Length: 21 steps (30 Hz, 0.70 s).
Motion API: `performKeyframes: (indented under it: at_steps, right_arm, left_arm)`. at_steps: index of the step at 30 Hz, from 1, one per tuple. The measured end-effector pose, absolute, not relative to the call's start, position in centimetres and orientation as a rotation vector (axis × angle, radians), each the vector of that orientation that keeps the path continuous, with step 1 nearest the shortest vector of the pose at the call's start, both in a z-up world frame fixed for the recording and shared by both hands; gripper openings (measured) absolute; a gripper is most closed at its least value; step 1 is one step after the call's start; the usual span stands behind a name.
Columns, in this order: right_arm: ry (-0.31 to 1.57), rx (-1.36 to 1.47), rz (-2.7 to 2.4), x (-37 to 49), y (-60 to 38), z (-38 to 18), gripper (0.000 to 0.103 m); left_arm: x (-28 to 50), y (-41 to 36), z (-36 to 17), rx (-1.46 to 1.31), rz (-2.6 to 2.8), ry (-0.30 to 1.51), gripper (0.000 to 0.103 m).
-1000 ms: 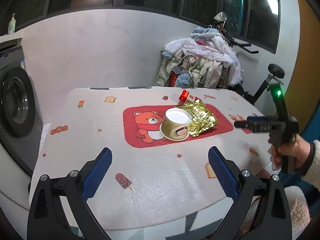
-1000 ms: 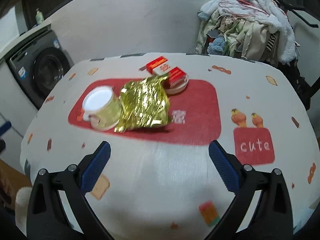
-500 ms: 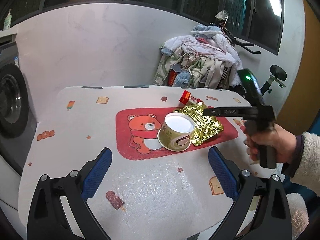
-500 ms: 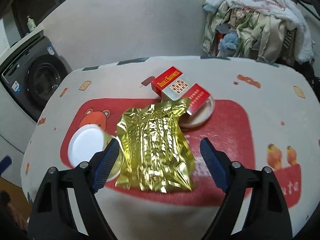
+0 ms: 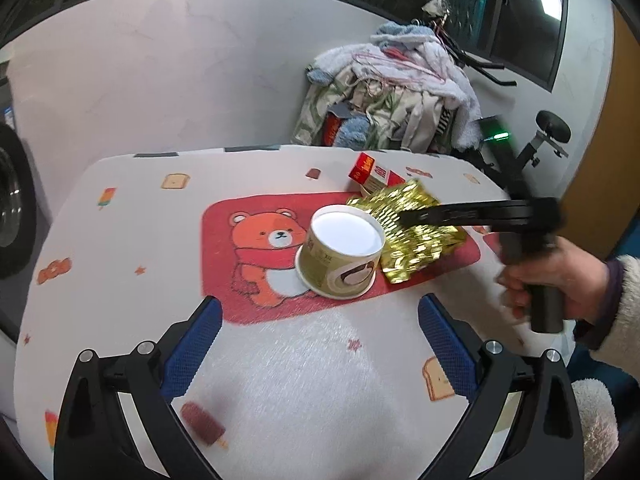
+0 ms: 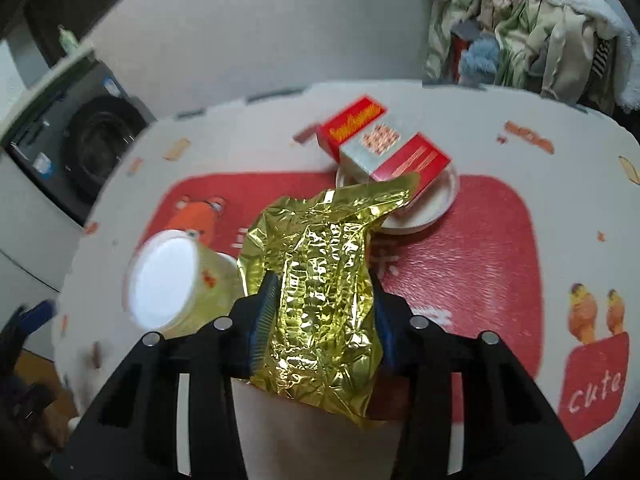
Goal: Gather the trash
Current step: 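Grasp the gold foil wrapper with the right tool, then grasp the white-and-gold paper cup with the left tool while the right tool holds the foil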
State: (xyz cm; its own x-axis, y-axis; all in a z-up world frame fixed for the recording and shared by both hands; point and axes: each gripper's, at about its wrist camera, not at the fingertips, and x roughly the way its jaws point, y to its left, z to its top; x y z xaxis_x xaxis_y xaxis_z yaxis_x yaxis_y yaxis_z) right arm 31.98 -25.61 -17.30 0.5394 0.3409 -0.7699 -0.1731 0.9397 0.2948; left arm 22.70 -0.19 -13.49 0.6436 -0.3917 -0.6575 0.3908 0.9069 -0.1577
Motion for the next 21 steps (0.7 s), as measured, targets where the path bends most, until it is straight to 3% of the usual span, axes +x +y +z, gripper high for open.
performKeyframes:
  at_steps: [8,19,20,21]
  right_arm:
    - [0.801,0.194,0.258,25.8,-30.9,-13.7,0.045]
    - [0.748,0.273,0.150,20.4,-37.0,-14.2,0.045]
    - [0.747,0.277,0.149,20.1,-37.1,-14.3,0.045]
    - [0.747,0.281,0.148,19.9,-37.1,-14.4,0.045]
  left_arm:
    - [27.5,-4.7,-15.2,0.016,-0.490,0.810,0.097]
    - [33.3,-7.4,-18.1,0.011,-0.404,0.903,0.097]
    - [33.3,-7.3,-18.2,-0.004,-0.404,0.907,0.093]
    - [33.4,-7.1,-18.3,-0.011,-0.407,0.910,0.075]
